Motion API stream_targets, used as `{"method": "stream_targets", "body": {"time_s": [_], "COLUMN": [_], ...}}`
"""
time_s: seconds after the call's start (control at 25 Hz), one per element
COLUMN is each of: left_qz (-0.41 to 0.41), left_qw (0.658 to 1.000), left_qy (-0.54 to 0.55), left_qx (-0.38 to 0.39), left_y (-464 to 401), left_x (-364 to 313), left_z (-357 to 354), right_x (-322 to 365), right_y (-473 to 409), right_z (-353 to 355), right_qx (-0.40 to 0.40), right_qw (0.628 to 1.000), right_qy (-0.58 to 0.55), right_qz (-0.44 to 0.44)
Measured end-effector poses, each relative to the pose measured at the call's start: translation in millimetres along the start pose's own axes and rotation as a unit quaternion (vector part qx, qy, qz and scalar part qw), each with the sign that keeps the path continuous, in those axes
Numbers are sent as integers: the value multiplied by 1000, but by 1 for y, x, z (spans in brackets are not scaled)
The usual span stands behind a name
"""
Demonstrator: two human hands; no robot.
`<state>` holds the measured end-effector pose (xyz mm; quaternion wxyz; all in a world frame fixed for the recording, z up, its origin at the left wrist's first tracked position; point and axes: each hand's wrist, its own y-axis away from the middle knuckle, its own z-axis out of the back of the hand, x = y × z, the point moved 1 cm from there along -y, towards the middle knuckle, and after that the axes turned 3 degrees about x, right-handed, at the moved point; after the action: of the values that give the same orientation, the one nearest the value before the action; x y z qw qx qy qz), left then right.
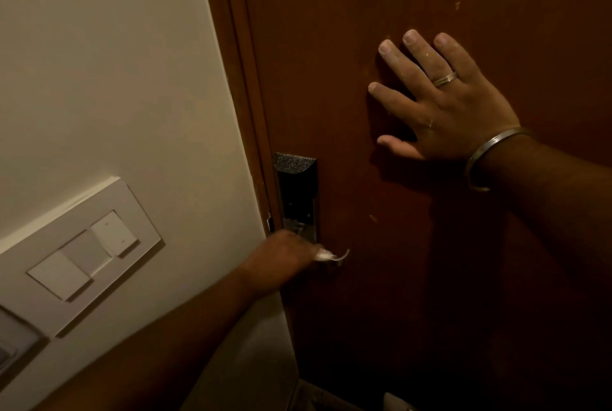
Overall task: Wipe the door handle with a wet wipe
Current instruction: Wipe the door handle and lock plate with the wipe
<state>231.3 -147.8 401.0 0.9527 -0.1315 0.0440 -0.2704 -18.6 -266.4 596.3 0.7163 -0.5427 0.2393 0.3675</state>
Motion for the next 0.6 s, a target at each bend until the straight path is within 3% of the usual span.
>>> {"method": "stream_targets", "body": {"time_s": [0.08, 0.2, 0.28, 0.32, 0.44, 0.6], "left_qz": [50, 44, 124, 121, 93, 23], "left_qw": [999, 995, 992, 992, 994, 998], "left_qy": [-6, -68, 8, 18, -26, -42], "left_qx": [20, 60, 11, -10, 51, 45], "left_y": [10, 11, 15, 15, 11, 18], "left_x": [33, 48, 30, 16, -24, 10], "left_z": [21, 17, 5, -4, -27, -15], "right_x": [-2, -2, -1, -2, -3, -2], "right_y": [0, 2, 2, 1, 0, 0], "right_z": [0, 0, 0, 0, 1, 0], "right_qx": [2, 5, 2, 0, 0, -6], "right_qw": [1000, 1000, 1000, 1000, 1000, 1000], "right_qy": [0, 1, 3, 2, -1, -1], "right_qz": [-1, 1, -1, -1, 0, -2]}}
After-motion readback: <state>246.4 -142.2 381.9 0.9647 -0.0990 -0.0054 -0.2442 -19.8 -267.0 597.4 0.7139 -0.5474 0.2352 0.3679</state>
